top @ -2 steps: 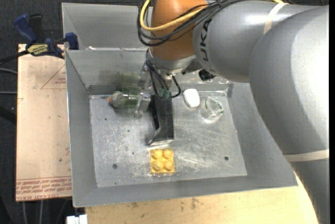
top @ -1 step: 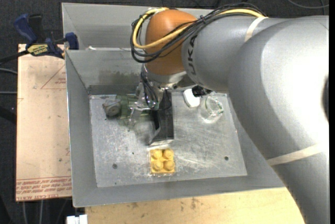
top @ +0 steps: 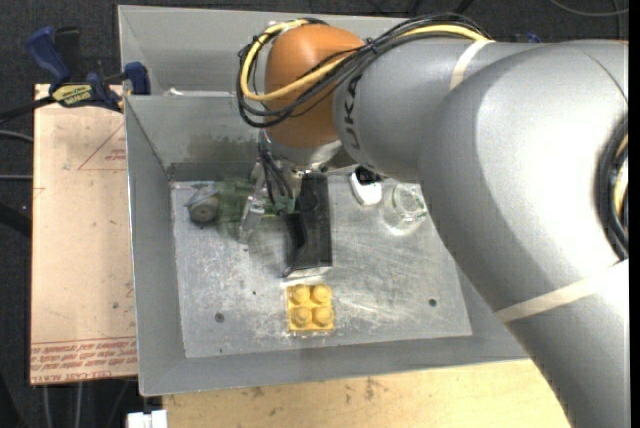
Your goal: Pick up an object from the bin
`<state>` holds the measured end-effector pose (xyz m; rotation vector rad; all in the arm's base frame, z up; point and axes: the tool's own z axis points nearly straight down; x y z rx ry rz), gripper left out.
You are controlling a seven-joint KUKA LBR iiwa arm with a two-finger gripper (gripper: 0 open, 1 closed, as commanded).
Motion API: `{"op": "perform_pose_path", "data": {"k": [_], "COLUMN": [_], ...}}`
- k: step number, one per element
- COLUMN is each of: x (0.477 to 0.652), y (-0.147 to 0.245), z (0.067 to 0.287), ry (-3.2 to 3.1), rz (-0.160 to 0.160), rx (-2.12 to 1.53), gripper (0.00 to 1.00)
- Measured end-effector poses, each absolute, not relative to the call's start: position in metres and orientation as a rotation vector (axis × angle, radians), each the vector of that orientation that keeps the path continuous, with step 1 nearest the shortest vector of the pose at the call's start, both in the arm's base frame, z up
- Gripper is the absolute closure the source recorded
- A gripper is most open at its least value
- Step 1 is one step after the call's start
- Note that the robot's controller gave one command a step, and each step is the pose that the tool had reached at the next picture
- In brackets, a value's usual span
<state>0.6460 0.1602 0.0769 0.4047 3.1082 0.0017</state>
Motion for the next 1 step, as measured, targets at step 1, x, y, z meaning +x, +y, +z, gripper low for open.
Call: {"op": "perform_pose_path", "data": {"k": [1], "x": [0.6460], "y": [0.1603], "z": [0.0769], "ry": [3.108], "rz": [0.002], "rx": [0.405], "gripper": [1.00]}}
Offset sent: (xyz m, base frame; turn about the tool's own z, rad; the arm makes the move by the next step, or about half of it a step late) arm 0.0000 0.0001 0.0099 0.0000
